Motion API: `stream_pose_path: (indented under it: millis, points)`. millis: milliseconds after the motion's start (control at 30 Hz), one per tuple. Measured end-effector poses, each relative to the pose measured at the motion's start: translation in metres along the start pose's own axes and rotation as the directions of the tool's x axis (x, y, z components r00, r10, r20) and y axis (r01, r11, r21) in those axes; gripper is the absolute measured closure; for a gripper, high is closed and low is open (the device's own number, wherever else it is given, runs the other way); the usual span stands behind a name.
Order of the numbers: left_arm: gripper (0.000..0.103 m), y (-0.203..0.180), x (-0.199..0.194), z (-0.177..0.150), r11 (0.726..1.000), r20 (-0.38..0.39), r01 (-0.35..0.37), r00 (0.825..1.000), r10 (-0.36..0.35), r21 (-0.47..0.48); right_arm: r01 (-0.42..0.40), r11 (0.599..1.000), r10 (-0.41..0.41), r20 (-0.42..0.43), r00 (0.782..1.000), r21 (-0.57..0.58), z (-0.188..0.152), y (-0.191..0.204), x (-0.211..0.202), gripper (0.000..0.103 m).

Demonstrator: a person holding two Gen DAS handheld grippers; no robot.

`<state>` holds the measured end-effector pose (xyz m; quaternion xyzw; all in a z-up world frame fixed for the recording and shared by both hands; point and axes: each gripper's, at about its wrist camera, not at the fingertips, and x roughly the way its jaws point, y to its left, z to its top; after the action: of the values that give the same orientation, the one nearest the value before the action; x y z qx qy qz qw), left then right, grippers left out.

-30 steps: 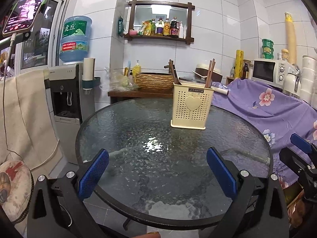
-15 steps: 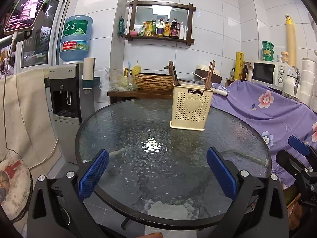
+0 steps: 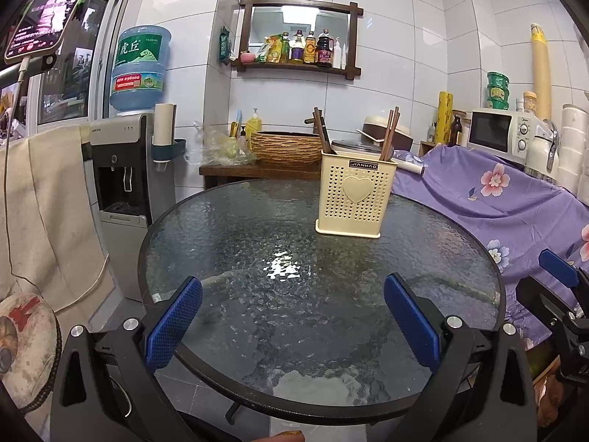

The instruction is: Organize utensils

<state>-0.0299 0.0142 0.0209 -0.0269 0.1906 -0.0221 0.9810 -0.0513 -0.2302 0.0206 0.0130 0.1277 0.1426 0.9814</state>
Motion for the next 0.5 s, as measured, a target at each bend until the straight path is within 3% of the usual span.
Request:
stream_pose_path:
  millis: [500]
  points:
    - [0.006, -0.0001, -0.0001, -0.0024, 1.000, -0.005, -0.009, 1.000, 0.009, 0.004, 0.004, 1.000, -0.004, 0.003, 1.000, -0.003, 0.0021, 0.0016, -0.0034, 0.006]
